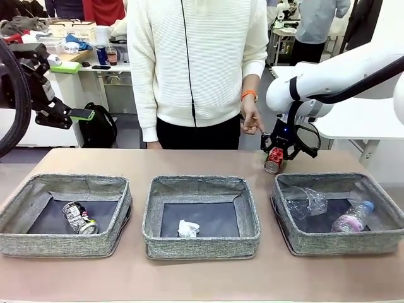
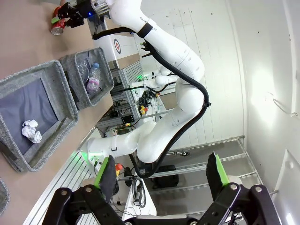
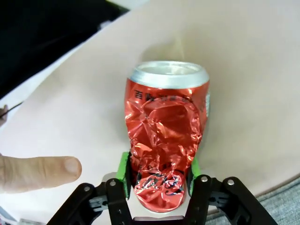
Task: Sort the waste into the appropriate baskets.
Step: Pick up the waste item pointed out by the person.
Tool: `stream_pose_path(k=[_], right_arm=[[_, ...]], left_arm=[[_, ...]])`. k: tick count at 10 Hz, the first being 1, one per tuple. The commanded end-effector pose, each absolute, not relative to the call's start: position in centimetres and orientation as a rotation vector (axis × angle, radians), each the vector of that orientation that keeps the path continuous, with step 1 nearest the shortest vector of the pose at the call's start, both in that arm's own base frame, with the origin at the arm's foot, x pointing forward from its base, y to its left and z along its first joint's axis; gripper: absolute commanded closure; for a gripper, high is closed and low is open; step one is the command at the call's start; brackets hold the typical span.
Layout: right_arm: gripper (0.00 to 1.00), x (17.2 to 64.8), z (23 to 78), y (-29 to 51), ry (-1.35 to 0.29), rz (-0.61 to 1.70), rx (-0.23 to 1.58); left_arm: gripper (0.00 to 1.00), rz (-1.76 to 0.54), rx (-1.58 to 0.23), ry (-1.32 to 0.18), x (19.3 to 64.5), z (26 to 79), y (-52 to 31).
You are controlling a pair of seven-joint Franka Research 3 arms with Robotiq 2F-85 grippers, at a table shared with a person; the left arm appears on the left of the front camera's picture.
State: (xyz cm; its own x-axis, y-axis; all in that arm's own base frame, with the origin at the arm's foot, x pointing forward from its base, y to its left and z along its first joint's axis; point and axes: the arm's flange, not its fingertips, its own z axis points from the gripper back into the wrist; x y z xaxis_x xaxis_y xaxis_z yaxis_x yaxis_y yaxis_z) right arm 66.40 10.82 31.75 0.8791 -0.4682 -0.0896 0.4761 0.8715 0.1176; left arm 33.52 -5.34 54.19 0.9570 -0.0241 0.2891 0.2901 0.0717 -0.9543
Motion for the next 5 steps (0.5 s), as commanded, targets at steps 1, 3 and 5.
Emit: stream_pose_path(k=[1, 3, 5], right_arm=[[1.00, 66.81, 31.83, 10.94, 0.031, -0.533, 0.089], [1.00, 66.78, 31.74, 10.88, 0.039, -0.533, 0.093], [1.00, 66.72, 31.76, 10.53, 0.057, -0.552, 0.108]], left_arm=[[0.00, -0.235, -1.510, -0.221, 33.43, 54.45, -5.52], [0.00, -0.235, -1.510, -0.221, 33.43, 54.45, -5.52], [0.00, -0.235, -1.510, -0.221, 33.43, 54.45, -5.52]])
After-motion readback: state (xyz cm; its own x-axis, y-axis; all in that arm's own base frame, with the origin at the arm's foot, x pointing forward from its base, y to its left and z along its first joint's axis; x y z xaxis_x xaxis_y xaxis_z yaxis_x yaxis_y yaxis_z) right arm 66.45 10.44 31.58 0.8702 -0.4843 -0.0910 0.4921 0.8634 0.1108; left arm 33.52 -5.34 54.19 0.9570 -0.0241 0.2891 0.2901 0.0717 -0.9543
